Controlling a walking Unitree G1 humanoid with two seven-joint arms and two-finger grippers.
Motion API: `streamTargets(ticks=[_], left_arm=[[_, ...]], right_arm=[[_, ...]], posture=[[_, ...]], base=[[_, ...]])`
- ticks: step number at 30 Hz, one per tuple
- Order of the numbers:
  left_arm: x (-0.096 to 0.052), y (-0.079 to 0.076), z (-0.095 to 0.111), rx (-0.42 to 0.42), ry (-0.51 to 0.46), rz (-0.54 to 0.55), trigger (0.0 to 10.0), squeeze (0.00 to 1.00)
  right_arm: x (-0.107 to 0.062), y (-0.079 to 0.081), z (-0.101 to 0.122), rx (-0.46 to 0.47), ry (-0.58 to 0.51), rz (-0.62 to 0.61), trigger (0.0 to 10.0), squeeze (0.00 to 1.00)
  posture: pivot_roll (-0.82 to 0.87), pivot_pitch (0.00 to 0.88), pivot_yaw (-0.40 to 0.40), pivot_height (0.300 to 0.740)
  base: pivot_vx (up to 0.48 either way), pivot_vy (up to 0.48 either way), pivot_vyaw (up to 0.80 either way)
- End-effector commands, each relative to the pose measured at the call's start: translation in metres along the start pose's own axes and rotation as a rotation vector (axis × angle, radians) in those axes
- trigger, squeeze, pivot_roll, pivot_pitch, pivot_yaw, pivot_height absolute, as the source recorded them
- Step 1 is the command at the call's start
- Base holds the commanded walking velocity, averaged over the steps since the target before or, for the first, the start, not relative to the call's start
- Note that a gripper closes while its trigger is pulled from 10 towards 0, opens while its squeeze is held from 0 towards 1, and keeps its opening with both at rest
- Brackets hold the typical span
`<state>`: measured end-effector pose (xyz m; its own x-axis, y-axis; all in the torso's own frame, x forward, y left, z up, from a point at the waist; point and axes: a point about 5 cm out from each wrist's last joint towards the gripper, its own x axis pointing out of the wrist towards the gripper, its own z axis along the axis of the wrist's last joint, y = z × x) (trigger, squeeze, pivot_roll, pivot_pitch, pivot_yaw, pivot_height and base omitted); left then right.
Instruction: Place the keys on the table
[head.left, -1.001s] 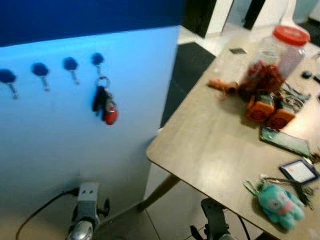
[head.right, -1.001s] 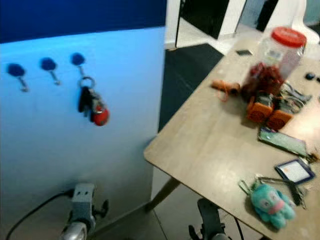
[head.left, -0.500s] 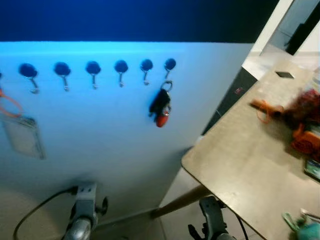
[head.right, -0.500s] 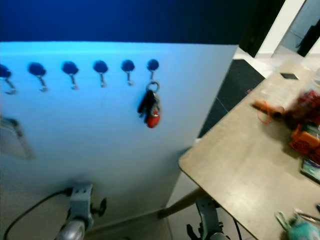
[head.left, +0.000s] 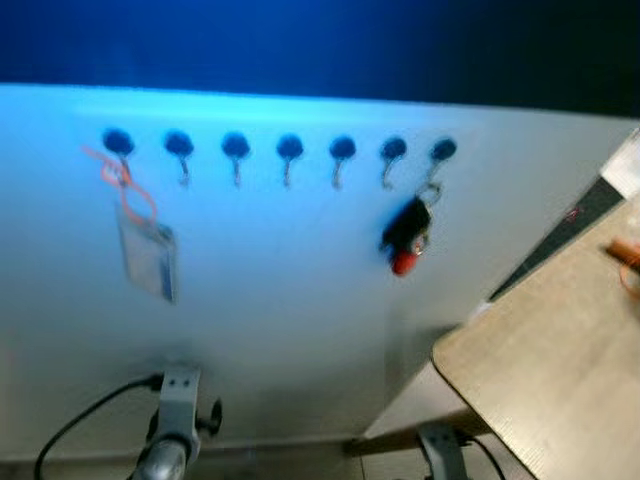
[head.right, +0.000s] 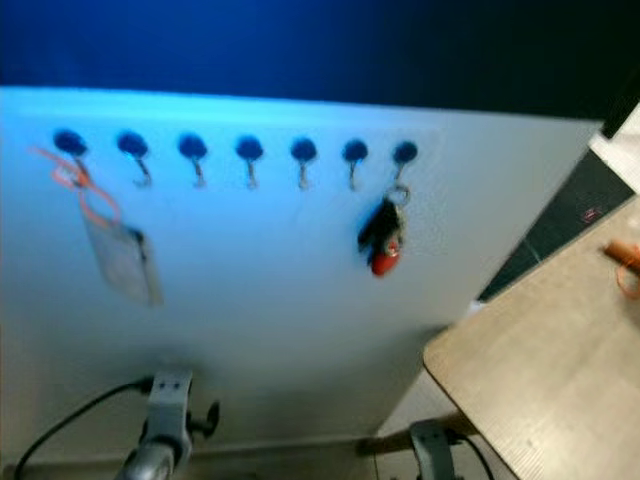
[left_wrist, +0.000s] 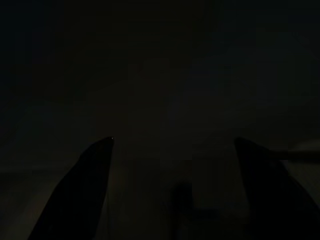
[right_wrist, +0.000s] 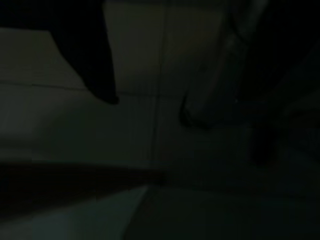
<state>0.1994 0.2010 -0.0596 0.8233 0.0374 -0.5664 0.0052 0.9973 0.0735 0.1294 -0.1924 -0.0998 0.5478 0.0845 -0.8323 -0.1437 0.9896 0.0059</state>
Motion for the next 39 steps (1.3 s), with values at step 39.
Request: streamTargets(ticks=[39], left_arm=[[-0.0002, -0.0018, -0.0036, -0.009, 0.032, -0.032, 10.0, 0.0]], right_arm=[[-0.0012, -0.0044, -0.0054, 0.187, 0.01, -0.053, 10.0, 0.0]], posture=[[0.09, 0.038, -0.114, 0.74]], base=[[-0.023, 0.0, 0.39]])
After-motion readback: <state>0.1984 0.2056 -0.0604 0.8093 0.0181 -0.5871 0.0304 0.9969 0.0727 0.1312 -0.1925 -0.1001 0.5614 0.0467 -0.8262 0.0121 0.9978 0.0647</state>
